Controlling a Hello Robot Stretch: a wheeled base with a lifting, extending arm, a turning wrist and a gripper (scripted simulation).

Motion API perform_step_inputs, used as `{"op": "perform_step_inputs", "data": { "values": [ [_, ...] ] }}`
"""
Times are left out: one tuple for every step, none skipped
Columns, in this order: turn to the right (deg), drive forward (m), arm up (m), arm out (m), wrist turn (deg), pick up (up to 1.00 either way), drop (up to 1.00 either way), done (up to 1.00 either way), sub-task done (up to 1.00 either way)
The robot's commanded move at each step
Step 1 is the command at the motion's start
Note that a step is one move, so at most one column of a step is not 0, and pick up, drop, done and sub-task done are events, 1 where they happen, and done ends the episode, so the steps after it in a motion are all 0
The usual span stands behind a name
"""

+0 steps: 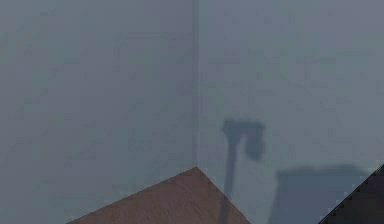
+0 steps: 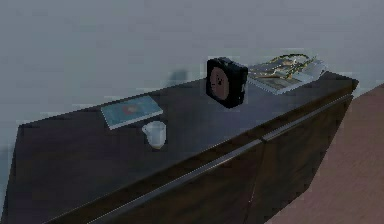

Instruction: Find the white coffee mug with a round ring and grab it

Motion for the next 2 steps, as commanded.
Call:
{"op": "perform_step_inputs", "data": {
  "values": [
    [0.0, 0.0, 0.5, 0.0, 0.0, 0.0, 0.0, 0.0, 0.0],
    [0.0, 0.0, 0.38, 0.0, 0.0, 0.0, 0.0, 0.0, 0.0]
  ]
}}
